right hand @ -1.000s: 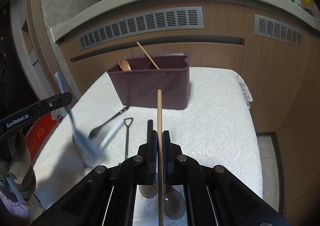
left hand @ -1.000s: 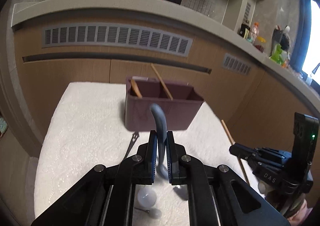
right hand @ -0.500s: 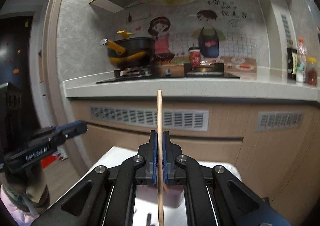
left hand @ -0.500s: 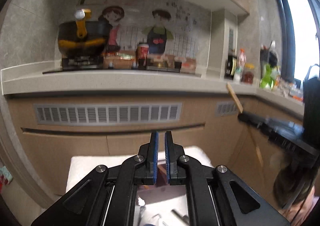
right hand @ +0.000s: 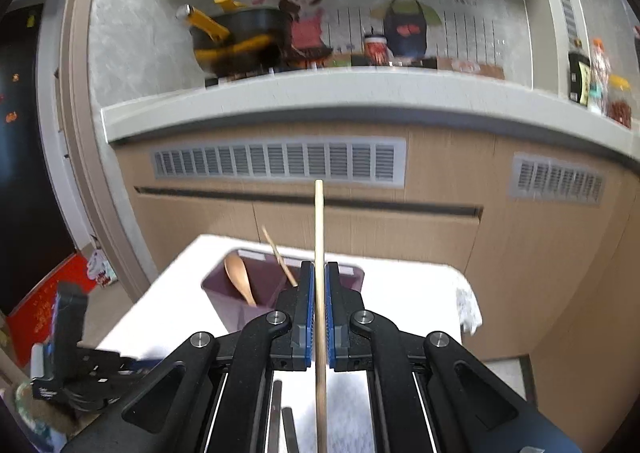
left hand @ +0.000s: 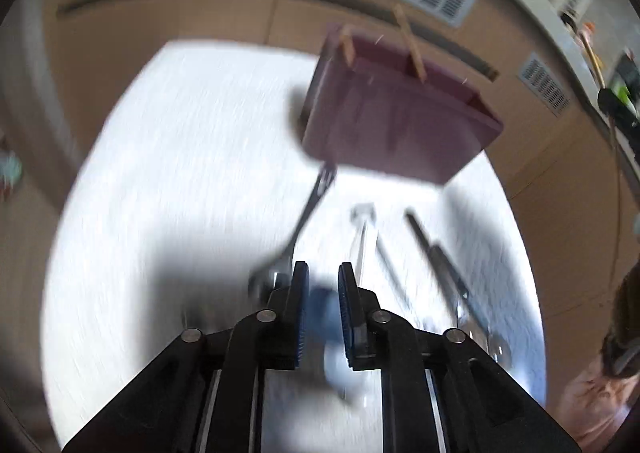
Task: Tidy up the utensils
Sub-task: 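Lift the blue spoon with the left tool while the right carries the chopstick toward the caddy, then open the left tool over the caddy to drop the blue spoon while the right drops the chopstick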
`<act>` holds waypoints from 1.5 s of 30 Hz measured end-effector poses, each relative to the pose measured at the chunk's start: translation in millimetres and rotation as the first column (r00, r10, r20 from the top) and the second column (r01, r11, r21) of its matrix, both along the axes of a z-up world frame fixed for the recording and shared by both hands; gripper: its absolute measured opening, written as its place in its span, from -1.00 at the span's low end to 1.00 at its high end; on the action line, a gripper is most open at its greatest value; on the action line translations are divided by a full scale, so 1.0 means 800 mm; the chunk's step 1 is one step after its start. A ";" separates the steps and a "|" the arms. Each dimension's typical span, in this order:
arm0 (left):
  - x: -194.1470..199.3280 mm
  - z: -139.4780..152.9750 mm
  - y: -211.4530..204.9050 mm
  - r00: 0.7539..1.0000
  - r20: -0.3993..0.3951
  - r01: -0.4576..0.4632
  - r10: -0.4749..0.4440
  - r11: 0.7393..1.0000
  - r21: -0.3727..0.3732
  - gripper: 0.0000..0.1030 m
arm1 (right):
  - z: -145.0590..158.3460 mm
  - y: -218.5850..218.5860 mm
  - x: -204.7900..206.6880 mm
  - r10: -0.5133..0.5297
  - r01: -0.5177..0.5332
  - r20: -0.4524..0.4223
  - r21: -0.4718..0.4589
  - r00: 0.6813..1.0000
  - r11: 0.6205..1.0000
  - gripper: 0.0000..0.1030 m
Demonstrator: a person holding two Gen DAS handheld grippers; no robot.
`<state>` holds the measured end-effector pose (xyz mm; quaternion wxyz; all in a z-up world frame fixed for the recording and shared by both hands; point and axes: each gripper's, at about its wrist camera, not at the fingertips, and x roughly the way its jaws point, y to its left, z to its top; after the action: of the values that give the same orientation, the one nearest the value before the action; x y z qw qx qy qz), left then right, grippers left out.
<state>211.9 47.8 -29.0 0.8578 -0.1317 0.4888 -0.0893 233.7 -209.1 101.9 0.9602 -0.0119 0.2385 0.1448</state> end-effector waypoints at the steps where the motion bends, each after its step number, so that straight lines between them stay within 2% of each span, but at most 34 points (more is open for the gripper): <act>1: -0.011 -0.006 0.003 0.999 -0.032 -0.024 0.023 0.999 -0.021 -0.43 | -0.007 -0.001 -0.001 -0.008 0.008 -0.005 -0.006 1.000 1.000 -0.91; 2: -0.018 -0.011 0.004 0.998 -0.053 -0.037 0.035 0.999 -0.039 -0.25 | -0.014 -0.002 -0.002 -0.015 0.015 -0.009 -0.011 1.000 1.000 -0.91; 5: -0.029 -0.023 0.004 0.993 -0.105 -0.068 0.059 0.994 -0.088 0.00 | -0.034 -0.004 -0.003 -0.012 0.012 -0.041 -0.004 0.999 1.000 -0.91; 7: -0.027 -0.024 0.000 0.991 -0.106 -0.095 0.085 0.992 -0.085 0.02 | -0.045 -0.007 -0.007 -0.009 0.009 -0.059 0.005 0.998 1.000 -0.91; 10: -0.012 -0.031 -0.004 0.985 -0.139 -0.125 0.106 0.982 -0.141 0.06 | -0.056 -0.013 -0.016 -0.009 0.011 -0.075 0.017 0.997 1.000 -0.91; 13: 0.007 -0.042 -0.015 0.979 -0.170 -0.144 0.116 0.976 -0.164 0.06 | -0.066 -0.021 -0.025 -0.023 0.025 -0.086 0.019 0.996 1.000 -0.91; 16: 0.015 -0.042 -0.033 0.984 -0.124 -0.145 0.131 0.983 -0.116 0.05 | -0.074 -0.026 -0.030 -0.045 0.047 -0.090 0.015 0.995 0.999 -0.91; 18: 0.013 -0.042 -0.043 0.988 -0.078 -0.136 0.130 0.989 -0.064 -0.12 | -0.079 -0.028 -0.033 -0.056 0.057 -0.088 0.009 0.995 0.998 -0.91; 19: 0.011 -0.042 -0.046 0.991 -0.054 -0.124 0.122 0.991 -0.039 -0.41 | -0.081 -0.029 -0.035 -0.055 0.056 -0.089 0.011 0.994 0.998 -0.91; 21: 0.002 -0.040 -0.054 0.995 0.002 -0.098 0.098 0.995 0.015 -0.48 | -0.084 -0.032 -0.037 -0.044 0.047 -0.093 0.027 0.995 0.999 -0.91; 22: -0.004 -0.036 -0.057 0.996 0.036 -0.083 0.081 0.996 0.040 -0.70 | -0.085 -0.033 -0.038 -0.039 0.042 -0.095 0.035 0.995 0.998 -0.91; 24: -0.015 -0.025 -0.062 0.993 0.108 -0.065 0.055 0.994 0.090 -0.74 | -0.087 -0.036 -0.037 -0.015 0.022 -0.110 0.068 0.994 0.997 -0.91; 27: -0.031 -0.007 -0.060 0.983 0.183 -0.047 0.024 0.992 0.118 -0.77 | -0.091 -0.039 -0.036 0.008 0.006 -0.126 0.108 0.992 0.994 -0.91; 33: -0.043 0.023 -0.048 0.964 0.264 -0.023 0.001 0.997 0.080 -0.78 | -0.097 -0.039 -0.028 0.026 0.002 -0.179 0.154 0.983 0.988 -0.91; 36: -0.042 0.065 -0.048 0.935 0.355 -0.006 -0.018 0.998 0.068 -0.78 | -0.089 -0.037 -0.027 0.023 0.006 -0.182 0.156 0.983 0.988 -0.91; 39: -0.029 0.128 -0.047 0.885 0.465 0.004 -0.034 0.998 0.066 -0.78 | -0.060 -0.031 -0.026 0.024 -0.005 -0.117 0.155 0.993 0.988 -0.91; 42: -0.012 0.193 -0.047 0.809 0.586 -0.006 -0.042 0.997 0.081 -0.78 | -0.002 -0.025 -0.027 0.008 -0.014 0.039 0.161 0.999 0.987 -0.91; 43: -0.005 0.213 -0.047 0.778 0.627 -0.013 -0.041 0.997 0.082 -0.78 | 0.026 -0.022 -0.028 -0.008 -0.012 0.124 0.158 0.992 0.987 -0.91; 45: 0.012 0.245 -0.048 0.726 0.687 -0.025 -0.037 0.996 0.080 -0.78 | 0.062 -0.017 -0.024 -0.035 -0.005 0.238 0.165 0.971 0.986 -0.91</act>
<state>221.3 9.8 167.1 0.9822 -0.0516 0.1401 -0.1140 214.6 -222.7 151.7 0.9807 0.0519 0.1080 0.1544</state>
